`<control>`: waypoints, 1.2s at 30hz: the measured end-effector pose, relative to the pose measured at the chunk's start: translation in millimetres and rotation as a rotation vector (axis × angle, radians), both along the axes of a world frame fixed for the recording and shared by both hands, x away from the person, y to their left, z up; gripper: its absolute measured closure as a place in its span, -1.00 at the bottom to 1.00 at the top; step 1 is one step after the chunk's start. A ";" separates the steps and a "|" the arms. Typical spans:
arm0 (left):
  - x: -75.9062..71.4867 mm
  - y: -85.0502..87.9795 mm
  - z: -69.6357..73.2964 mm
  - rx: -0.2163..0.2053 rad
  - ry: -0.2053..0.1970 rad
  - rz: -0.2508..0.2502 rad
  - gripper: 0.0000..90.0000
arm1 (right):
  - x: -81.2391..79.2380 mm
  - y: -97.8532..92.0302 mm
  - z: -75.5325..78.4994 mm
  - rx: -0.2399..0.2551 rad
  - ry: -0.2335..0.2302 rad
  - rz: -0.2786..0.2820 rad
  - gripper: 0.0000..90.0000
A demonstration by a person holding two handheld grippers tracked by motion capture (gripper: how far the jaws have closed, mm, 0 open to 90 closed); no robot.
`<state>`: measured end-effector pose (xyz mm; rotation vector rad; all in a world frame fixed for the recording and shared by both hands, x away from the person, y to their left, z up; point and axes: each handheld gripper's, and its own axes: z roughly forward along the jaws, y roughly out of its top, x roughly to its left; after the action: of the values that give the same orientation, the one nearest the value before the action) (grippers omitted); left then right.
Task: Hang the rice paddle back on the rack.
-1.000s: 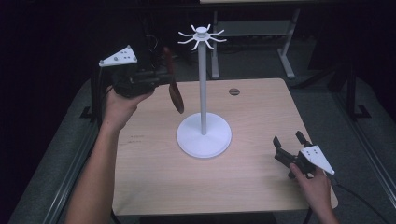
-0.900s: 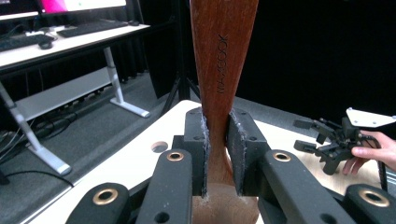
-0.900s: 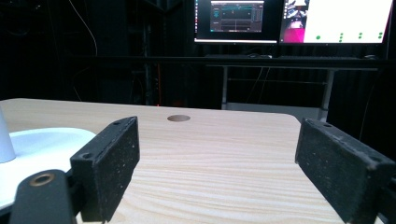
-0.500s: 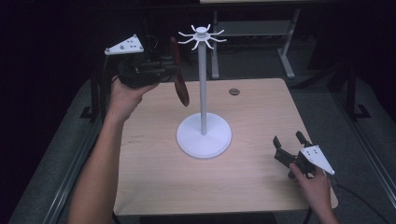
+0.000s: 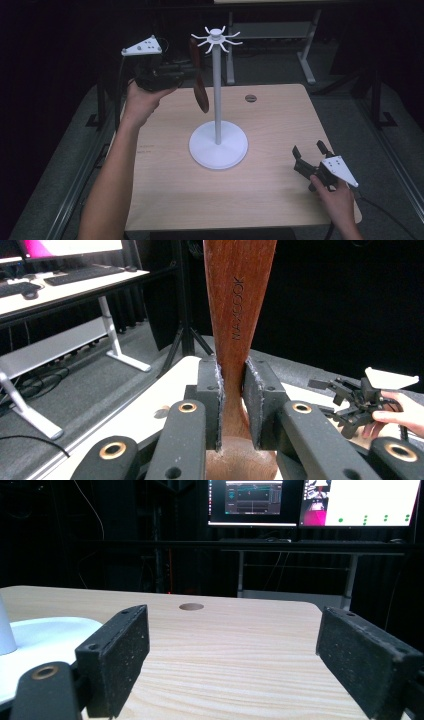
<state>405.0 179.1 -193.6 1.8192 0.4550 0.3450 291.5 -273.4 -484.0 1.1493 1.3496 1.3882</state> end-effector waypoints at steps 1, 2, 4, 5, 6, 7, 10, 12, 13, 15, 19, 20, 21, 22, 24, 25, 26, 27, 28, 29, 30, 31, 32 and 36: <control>0.3 -0.7 0.0 0.001 0.001 0.000 0.74 | 0.0 0.0 0.0 0.001 0.000 0.000 -0.71; 0.9 -1.5 -0.1 0.007 0.001 0.002 0.73 | -0.1 0.0 0.0 0.002 0.001 0.000 -0.71; 2.0 -3.0 -0.5 0.015 0.003 0.001 0.73 | 0.0 0.0 0.0 0.000 0.000 0.000 -0.71; 2.4 -3.3 -0.6 0.017 0.001 -0.001 0.73 | 0.0 0.0 0.0 0.000 0.000 0.000 -0.71; 2.5 -3.7 -0.8 0.017 0.001 -0.003 0.73 | 0.0 0.0 0.0 -0.002 -0.001 0.000 -0.71; 2.1 -3.6 -0.9 0.018 -0.002 -0.001 0.73 | 0.1 0.0 0.0 -0.002 -0.002 0.000 -0.71; 1.1 -2.2 -0.9 0.010 -0.015 0.004 0.69 | 0.0 0.1 0.0 -0.003 -0.002 0.000 -0.71; 0.4 0.9 0.7 -0.001 -0.014 0.006 0.61 | 0.0 0.1 0.0 -0.003 -0.002 0.001 -0.71; 0.0 1.9 1.1 0.000 -0.017 0.008 0.57 | 0.0 0.0 0.0 -0.003 -0.002 0.003 -0.71; -1.4 4.2 1.8 0.005 -0.018 0.015 0.51 | 0.0 0.0 0.0 -0.002 -0.002 0.003 -0.71; -5.3 10.3 1.1 0.016 -0.012 0.026 0.40 | 0.2 -0.1 0.0 0.001 0.001 0.005 -0.71; -6.2 12.5 0.3 0.015 -0.006 0.030 0.38 | 0.2 0.0 0.0 0.002 0.001 0.005 -0.71; -6.6 13.7 -0.4 0.013 0.001 0.032 0.35 | 0.4 -0.1 0.0 -0.002 -0.001 0.004 -0.71; -7.2 15.5 -1.3 0.017 0.008 0.034 0.33 | 0.4 0.0 0.0 -0.002 -0.001 0.004 -0.71; -8.7 18.5 -3.6 0.031 0.018 0.038 0.30 | 0.4 -0.1 0.0 -0.001 -0.001 0.004 -0.71; -9.5 19.9 -4.8 0.033 0.021 0.043 0.28 | 0.4 -0.1 0.0 0.000 0.000 0.004 -0.71; -10.4 22.1 -6.3 0.039 0.026 0.049 0.26 | 0.5 -0.1 0.0 0.001 0.000 0.002 -0.71; -11.0 23.5 -7.0 0.044 0.030 0.054 0.24 | 0.8 0.0 0.0 -0.001 -0.001 0.002 -0.71; -12.0 25.3 -8.8 0.046 0.039 0.056 0.22 | 1.1 0.0 0.0 -0.002 -0.002 0.001 -0.71; -12.8 26.7 -10.3 0.051 0.046 0.057 0.20 | 1.3 0.2 0.0 -0.002 -0.001 0.001 -0.71; -13.8 28.1 -12.0 0.058 0.052 0.061 0.17 | 1.5 0.1 0.0 -0.003 -0.002 0.000 -0.71; -14.6 29.6 -13.6 0.068 0.057 0.063 0.14 | 1.7 0.1 0.0 -0.002 -0.001 0.000 -0.71; -15.7 30.7 -15.5 0.069 0.061 0.068 0.12 | 2.0 0.0 0.0 -0.003 -0.002 0.000 -0.71; -19.7 35.7 -21.1 0.102 0.064 0.079 0.04 | 2.1 0.2 0.0 -0.003 -0.002 0.000 -0.71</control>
<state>385.3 214.7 -214.8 1.9192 0.5638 0.3709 293.5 -273.2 -484.0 1.1459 1.3504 1.3864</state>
